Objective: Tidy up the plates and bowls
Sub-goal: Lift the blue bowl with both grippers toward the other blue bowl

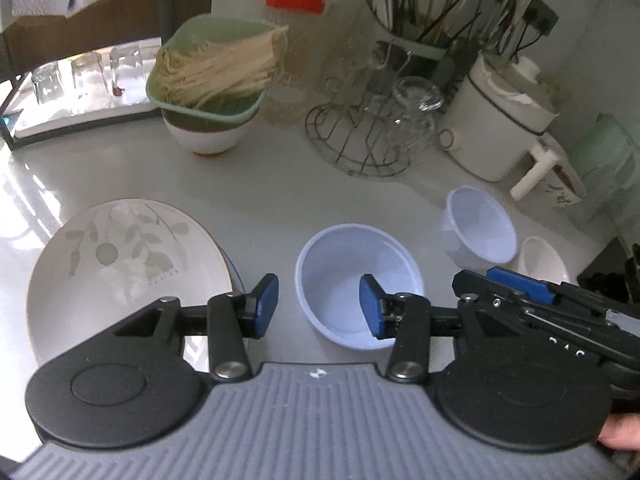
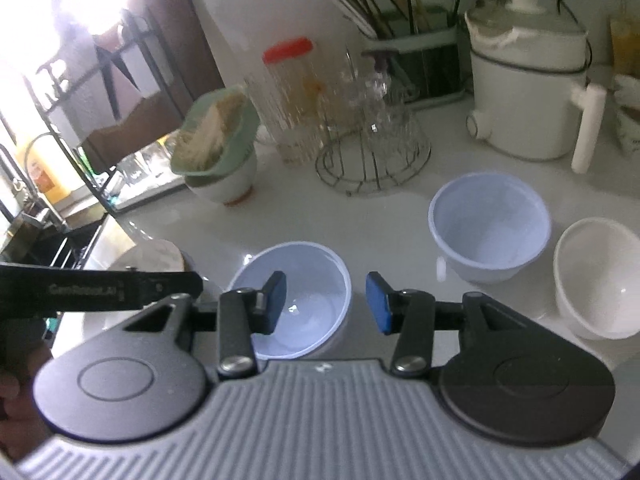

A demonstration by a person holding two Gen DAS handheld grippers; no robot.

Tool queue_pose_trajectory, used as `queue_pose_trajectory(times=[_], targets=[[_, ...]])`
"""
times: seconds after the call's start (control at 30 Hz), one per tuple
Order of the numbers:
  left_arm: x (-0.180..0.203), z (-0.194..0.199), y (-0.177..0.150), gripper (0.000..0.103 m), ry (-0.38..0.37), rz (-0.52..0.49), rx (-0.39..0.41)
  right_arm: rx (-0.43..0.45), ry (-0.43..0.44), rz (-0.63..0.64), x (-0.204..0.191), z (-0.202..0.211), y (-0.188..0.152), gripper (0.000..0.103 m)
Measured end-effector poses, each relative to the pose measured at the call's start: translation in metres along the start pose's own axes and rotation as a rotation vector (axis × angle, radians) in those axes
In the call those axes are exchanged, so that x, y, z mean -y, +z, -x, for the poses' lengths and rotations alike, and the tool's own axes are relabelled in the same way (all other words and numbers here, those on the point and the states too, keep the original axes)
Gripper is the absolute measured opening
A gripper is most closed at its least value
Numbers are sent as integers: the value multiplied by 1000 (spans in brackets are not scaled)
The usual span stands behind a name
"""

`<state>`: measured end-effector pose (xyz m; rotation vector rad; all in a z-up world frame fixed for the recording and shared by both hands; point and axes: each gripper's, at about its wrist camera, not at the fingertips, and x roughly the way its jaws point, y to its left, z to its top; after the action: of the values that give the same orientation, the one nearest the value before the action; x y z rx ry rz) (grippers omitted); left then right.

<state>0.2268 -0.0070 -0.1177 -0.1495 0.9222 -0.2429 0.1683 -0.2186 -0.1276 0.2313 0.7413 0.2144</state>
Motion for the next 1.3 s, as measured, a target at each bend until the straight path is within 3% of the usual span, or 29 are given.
queue_pose_trajectory(times=[0.5,0.93,1.3], targets=[[38,78,-16,51,-46,-49,92,108,-35,-17,0,83,-5,48],[64,93,-45,51,-92,-115,63,148,-91,-51,6,124,-29,48],[75,74,-53,51,-128,-159,-8,132,-156,-105,23,140,-49,48]])
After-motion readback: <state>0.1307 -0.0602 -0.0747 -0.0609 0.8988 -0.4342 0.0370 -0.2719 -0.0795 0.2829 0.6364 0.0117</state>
